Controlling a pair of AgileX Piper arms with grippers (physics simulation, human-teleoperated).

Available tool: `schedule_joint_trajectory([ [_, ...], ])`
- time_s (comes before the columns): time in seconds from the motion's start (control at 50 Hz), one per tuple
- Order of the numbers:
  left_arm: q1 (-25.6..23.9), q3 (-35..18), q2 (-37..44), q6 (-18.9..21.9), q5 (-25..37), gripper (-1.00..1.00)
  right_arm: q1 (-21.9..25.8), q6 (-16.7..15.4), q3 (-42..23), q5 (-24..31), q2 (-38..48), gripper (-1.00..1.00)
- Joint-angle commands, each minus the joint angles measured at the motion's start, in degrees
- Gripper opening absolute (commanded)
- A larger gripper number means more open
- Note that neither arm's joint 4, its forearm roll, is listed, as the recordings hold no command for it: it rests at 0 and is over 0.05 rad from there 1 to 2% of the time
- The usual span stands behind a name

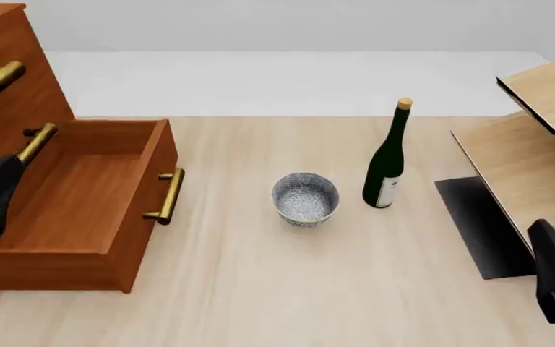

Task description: Put the wine bottle in the bottom drawer of the cabinet.

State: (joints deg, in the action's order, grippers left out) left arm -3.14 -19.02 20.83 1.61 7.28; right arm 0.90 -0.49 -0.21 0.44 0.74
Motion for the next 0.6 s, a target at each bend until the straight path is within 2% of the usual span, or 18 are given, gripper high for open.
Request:
schedule_joint_trajectory([
  [0.02,-0.9,-12.35,11.41,0.72,7.63,1.0,0.46,-0.08,0.14,-0.1,0.67,1.0],
  [0.04,-1.34,-13.3,11.88,2.19,8.28,1.0,0.52,-0.26,0.15,-0.18,0.92,1.0],
  [0.1,-2.74,-16.36,14.11,1.63,10.99,1.0,0.51,-0.44,0.16,-0.28,1.16,1.0],
  [0.14,-3.44,-18.17,14.84,3.58,12.48,1.0,0.6,-0.5,0.16,-0.41,1.33,1.0],
  [0.18,-3.1,-19.63,17.36,2.77,14.03,1.0,0.65,-0.55,0.16,-0.31,1.11,1.0],
  [0.22,-3.84,-20.56,18.21,4.27,15.03,1.0,0.81,-0.79,0.15,-0.29,0.96,1.0],
  [0.3,-4.81,-23.93,19.75,2.17,17.4,1.0,1.05,-0.73,0.14,0.02,0.5,1.0],
  [0.36,-5.91,-24.02,21.84,0.84,18.55,1.0,1.03,-0.89,0.14,0.15,0.41,1.0],
  [0.44,-7.79,-23.83,23.46,3.01,18.68,1.0,1.31,-0.98,0.13,0.39,0.05,1.0],
  [0.6,-9.57,-23.18,25.95,1.6,19.19,1.0,1.44,-1.12,0.14,0.52,-0.01,1.0],
])
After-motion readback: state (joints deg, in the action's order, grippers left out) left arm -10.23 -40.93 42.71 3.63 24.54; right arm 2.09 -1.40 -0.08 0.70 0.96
